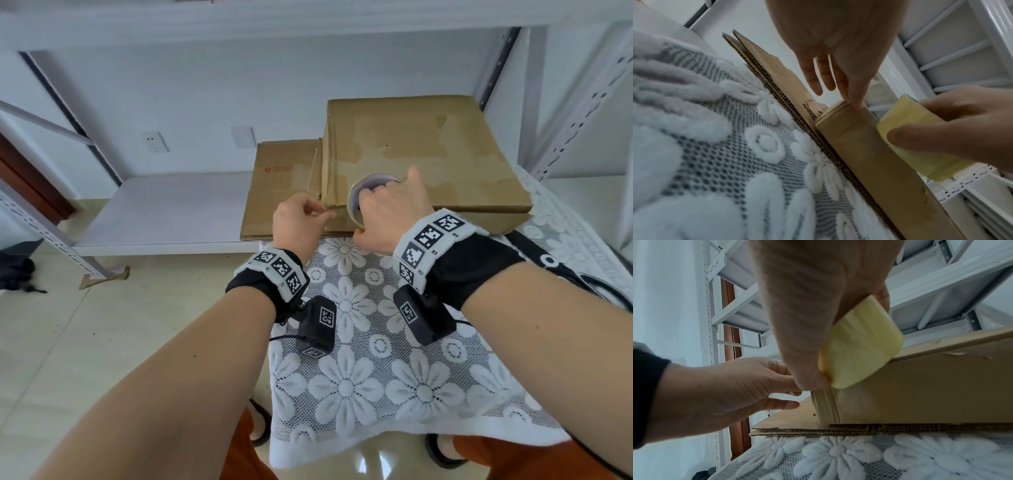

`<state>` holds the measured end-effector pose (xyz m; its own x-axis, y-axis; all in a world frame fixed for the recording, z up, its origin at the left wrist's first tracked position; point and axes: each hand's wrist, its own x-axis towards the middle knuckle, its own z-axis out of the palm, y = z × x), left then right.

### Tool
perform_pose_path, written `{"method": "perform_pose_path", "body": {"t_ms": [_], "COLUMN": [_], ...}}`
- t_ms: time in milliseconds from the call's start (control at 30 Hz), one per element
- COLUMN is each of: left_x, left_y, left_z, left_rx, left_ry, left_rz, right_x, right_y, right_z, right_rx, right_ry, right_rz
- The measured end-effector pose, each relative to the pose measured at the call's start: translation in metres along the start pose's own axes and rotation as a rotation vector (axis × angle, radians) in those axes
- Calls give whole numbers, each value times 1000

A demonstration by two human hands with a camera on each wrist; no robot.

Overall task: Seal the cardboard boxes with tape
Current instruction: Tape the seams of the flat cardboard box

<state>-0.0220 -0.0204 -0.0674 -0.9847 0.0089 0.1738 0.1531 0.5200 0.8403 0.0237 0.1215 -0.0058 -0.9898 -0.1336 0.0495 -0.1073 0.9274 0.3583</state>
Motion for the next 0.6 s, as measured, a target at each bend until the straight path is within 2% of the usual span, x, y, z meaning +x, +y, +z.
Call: {"method": "perform_pose_path", "body": {"t_ms": [133, 267, 467, 600], "left_x": [2, 2, 12, 18], "left_y": [-2, -5, -10, -12], "left_z": [0, -2, -10, -13], "left_rx": [13, -96, -121, -63], "left_ry": [-63, -147, -259, -276], "left_rz": [-46, -20, -33, -49], "right_x": [0, 1, 3, 6], "right_y": [0, -2, -2, -9], "right_z": [-2, -8, -13, -14], "right_rx": [-4, -28, 12, 3], "right_ry": [-9, -48, -96, -84], "right_rz": [1, -18, -34, -3]}}
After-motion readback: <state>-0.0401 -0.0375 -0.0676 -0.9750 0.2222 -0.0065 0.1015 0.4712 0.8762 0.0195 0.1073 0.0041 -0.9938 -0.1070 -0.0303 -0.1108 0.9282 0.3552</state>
